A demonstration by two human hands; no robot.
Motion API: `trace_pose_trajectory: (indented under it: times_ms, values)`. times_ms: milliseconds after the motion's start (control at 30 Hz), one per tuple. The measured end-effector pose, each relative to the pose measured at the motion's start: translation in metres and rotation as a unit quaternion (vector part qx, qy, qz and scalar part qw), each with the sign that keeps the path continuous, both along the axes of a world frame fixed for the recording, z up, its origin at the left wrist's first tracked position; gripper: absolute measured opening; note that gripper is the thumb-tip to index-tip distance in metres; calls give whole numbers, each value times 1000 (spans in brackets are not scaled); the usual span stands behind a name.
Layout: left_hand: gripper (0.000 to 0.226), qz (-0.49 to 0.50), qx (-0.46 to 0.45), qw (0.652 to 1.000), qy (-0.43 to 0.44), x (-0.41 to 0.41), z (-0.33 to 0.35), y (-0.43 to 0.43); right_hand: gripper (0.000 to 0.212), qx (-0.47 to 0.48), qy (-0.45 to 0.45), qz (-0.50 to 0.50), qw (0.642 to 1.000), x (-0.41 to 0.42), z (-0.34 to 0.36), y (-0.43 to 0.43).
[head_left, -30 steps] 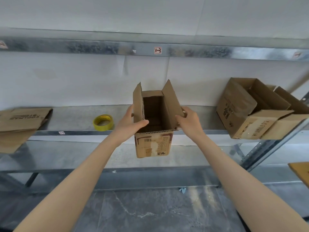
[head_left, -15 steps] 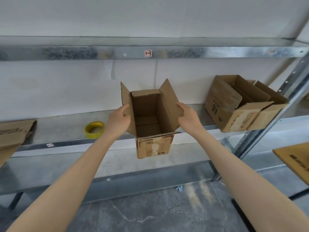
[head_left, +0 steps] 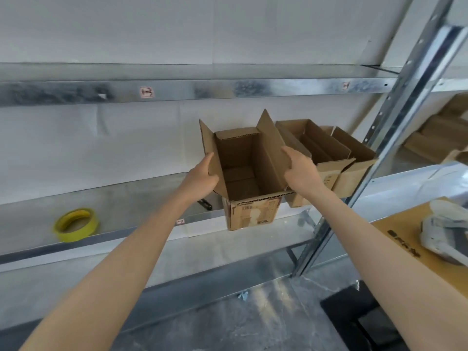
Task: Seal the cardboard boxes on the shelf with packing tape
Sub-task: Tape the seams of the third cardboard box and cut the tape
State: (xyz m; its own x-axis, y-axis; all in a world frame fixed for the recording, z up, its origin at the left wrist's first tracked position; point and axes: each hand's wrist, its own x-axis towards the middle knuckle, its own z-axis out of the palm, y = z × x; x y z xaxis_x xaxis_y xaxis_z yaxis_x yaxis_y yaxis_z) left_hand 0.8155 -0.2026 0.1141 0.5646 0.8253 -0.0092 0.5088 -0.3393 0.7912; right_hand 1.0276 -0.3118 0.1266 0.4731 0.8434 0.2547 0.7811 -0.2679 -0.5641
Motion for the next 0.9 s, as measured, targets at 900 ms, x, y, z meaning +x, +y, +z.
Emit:
trace_pose_trajectory:
  times_ms: [900]
  values:
    - [58,119,48,991,-31,138,-8,8,67,-115,-146,37,982,131,-2,41]
